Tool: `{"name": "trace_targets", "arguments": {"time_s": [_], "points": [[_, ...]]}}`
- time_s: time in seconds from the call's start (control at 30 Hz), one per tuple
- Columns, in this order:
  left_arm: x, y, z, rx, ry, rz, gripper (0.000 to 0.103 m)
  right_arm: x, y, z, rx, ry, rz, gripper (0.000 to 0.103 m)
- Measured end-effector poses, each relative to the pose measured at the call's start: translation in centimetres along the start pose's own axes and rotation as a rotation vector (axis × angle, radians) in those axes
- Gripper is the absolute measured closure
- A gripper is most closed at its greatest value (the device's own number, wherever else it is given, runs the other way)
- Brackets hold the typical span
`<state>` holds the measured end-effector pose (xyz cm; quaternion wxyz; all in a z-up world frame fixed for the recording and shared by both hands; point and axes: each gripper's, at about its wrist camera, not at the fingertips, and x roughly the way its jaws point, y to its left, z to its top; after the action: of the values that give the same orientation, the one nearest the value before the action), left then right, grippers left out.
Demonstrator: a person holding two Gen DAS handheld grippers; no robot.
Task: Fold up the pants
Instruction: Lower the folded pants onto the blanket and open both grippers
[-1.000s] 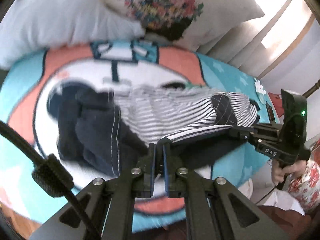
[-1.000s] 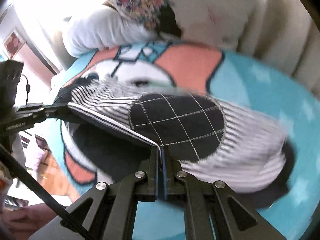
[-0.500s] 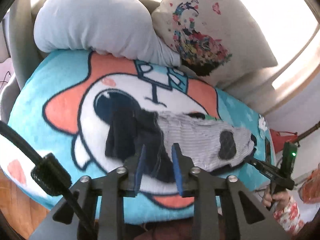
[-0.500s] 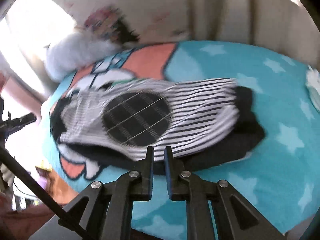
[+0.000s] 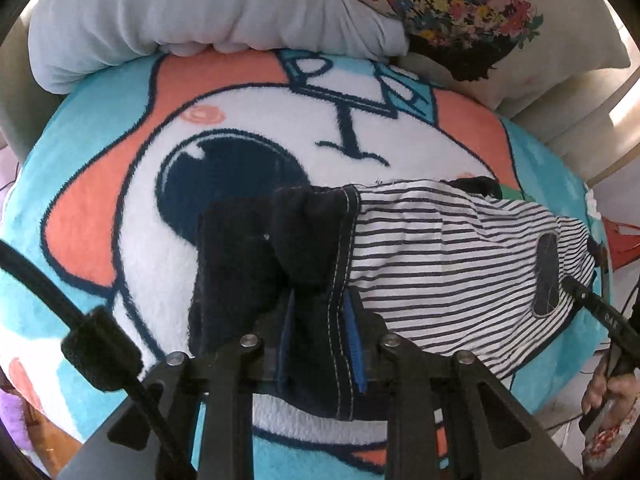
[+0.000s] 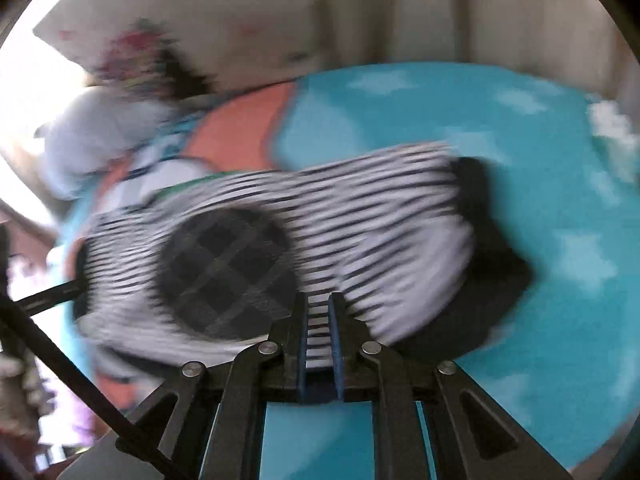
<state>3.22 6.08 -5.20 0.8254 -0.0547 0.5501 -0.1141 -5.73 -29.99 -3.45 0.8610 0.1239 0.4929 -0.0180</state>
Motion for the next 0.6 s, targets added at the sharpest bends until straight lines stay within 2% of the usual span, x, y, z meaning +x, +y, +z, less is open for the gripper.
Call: {"name": "trace_targets", "arguments": {"time_s": [0.07, 0.13, 0.17, 0.2, 0.23, 0.3, 0.4, 0.53, 0.6], "points": [[0.0, 0.2, 0.0, -0.004, -0.003, -0.016, 0.079, -1.1, -3.2, 0.5, 0.107, -0.030, -0.064, 0.101], [0.0, 0.2, 0.0, 0.000, -0.004, -0.022, 0.079, -2.6, -6.1, 1.0, 0.225, -0.055, -0.016, 0.101], [0.0, 0.2, -0.1, 0.005, -0.005, -0.022, 0.079, -3.5, -6.7, 1.1, 0.249, -0.078, -0.053, 0.096], [-0.1, 0.2, -0.1, 0.007, -0.006, -0.022, 0.079, -4.6, -6.8, 1.3, 0.248, -0.108, -0.128, 0.092], [-0.1, 0.1, -0.2, 0.009, -0.006, -0.023, 0.079, -5.4, -6.9, 1.4, 0.246, -0.131, -0.162, 0.092], [-0.1, 0.0, -0.2, 0.013, -0.005, -0.026, 0.079, -6.6, -6.9, 1.8, 0.267, -0.163, -0.138, 0.092], [-0.2, -0.2, -0.3, 0.022, -0.005, -0.019, 0.078, -6.6, -5.3, 2.6, 0.254, -0.176, -0.033, 0.091], [-0.2, -0.1, -0.3, 0.015, -0.010, -0.026, 0.078, -3.2, -2.0, 3.6, 0.196, -0.092, 0.088, 0.089], [-0.1, 0.0, -0.3, 0.017, -0.014, -0.034, 0.078, -1.4, -1.4, 3.2, 0.170, -0.048, 0.038, 0.086]]}}
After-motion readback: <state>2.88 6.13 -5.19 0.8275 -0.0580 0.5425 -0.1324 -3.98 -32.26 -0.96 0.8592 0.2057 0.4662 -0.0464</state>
